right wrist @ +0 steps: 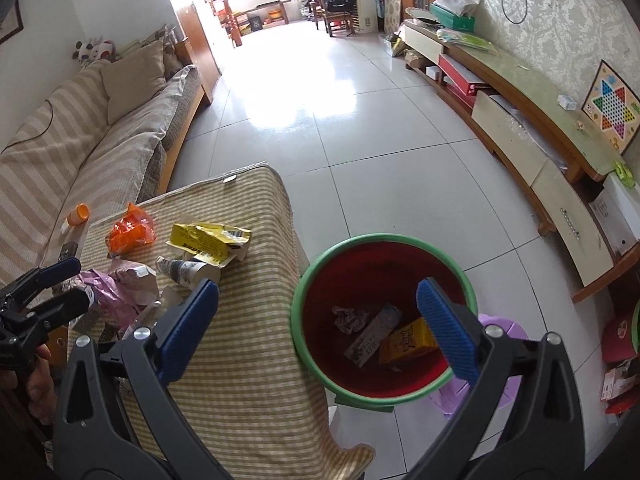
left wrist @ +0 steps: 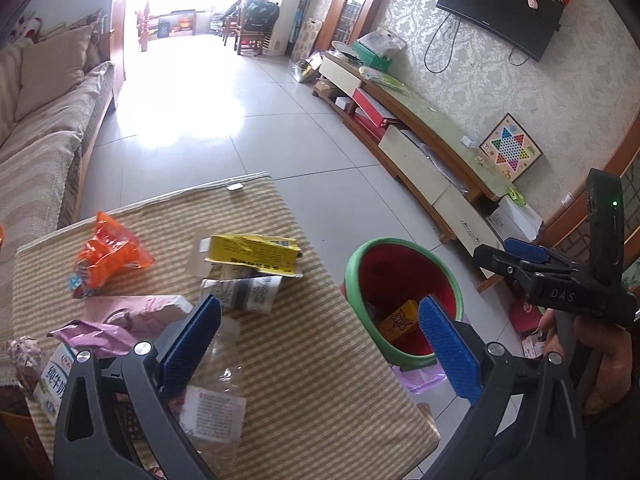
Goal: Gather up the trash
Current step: 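Open both tools to drop the juice box and foil into the bucket, then move both tools back to the table toward the bottle and crumpled paper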
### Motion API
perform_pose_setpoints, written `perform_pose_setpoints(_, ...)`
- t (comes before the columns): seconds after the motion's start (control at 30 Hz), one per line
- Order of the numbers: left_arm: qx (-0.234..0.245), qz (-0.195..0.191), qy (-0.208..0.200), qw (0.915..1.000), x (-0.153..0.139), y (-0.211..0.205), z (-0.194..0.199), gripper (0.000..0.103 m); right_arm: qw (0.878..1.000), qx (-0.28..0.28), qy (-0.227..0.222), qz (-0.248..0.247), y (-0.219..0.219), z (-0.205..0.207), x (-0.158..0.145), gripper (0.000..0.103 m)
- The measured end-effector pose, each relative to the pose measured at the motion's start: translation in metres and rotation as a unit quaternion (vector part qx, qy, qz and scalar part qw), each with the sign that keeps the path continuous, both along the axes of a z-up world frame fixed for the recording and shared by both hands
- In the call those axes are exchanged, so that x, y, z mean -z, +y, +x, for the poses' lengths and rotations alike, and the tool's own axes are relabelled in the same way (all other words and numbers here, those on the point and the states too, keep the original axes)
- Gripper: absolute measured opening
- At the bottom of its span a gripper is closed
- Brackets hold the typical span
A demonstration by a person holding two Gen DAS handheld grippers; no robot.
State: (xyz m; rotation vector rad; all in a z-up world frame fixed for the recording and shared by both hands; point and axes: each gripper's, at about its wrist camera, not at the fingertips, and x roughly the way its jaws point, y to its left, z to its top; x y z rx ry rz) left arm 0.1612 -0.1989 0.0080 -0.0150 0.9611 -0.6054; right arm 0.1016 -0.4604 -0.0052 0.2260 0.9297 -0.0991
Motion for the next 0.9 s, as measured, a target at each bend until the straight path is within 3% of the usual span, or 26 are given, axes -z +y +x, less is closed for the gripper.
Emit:
perform_pose_setpoints(0.43,-0.108,0.012,-0.002,0.9941,0.006,0.139,-0.019,0.095,0.990,-0.135,-0.003,-0.031,0.114,0.024,0.006,0.098)
perform_pose_setpoints(0.6,-0.140,0.015,0.021,0.9899,0.022,0.184,-0.030,0.095,0.986,-0.167,0.020,-0.005,0.145,0.031,0.022,0.098)
perform_pose_setpoints(0.73,-0.143,0.016,0.052,0.9882,0.047,0.201,-0.044,0.095,0.981,-0.189,0.038,-0.003,0.169,0.028,0.037,0.098)
perform_pose_setpoints(0.9,-0.102,0.027,0.086,0.9907,0.085,0.190,-0.063,0.095,0.975,-0.210,0.073,0.011,0.197,0.030,0.062,0.098)
